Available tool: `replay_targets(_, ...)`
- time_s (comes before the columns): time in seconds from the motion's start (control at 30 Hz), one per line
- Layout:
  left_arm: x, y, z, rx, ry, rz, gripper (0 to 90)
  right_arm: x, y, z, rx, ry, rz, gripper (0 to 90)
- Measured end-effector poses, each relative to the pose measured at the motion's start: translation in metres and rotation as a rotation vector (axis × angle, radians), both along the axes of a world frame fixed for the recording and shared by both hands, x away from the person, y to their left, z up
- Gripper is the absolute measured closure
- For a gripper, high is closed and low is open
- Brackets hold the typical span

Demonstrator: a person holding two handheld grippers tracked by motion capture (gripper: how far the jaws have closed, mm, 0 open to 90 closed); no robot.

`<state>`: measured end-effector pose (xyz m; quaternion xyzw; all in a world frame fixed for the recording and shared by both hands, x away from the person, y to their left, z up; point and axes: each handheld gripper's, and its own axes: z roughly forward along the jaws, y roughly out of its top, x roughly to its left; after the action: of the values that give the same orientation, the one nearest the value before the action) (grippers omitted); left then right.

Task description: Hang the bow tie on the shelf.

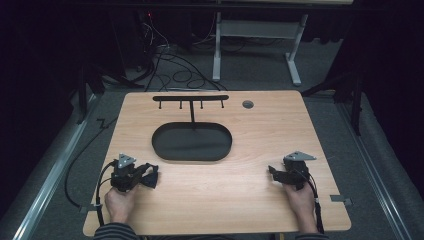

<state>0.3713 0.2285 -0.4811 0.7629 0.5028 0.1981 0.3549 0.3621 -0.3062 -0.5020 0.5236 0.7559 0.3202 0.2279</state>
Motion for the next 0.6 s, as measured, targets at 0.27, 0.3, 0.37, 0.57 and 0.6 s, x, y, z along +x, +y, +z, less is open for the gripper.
replay_targets(0.27,-0.006,-0.002,0.019,-0.034,-0.054,-0.013,89.0,0.000,0.000,0.000,0.000,0.000,0.000,32.4)
replay_targets(0.3,-0.006,-0.002,0.021,-0.041,-0.057,-0.015,89.0,0.000,0.000,0.000,0.000,0.000,0.000,32.3)
replay_targets(0.37,-0.007,-0.003,0.025,-0.050,-0.069,-0.016,89.0,0.000,0.000,0.000,0.000,0.000,0.000,32.3)
replay_targets(0.57,-0.013,-0.004,0.038,-0.079,-0.103,-0.023,89.0,0.000,0.000,0.000,0.001,0.000,0.000,32.4)
replay_targets(0.6,-0.013,-0.004,0.040,-0.087,-0.108,-0.025,89.0,0.000,0.000,0.000,0.001,0.000,0.000,32.3)
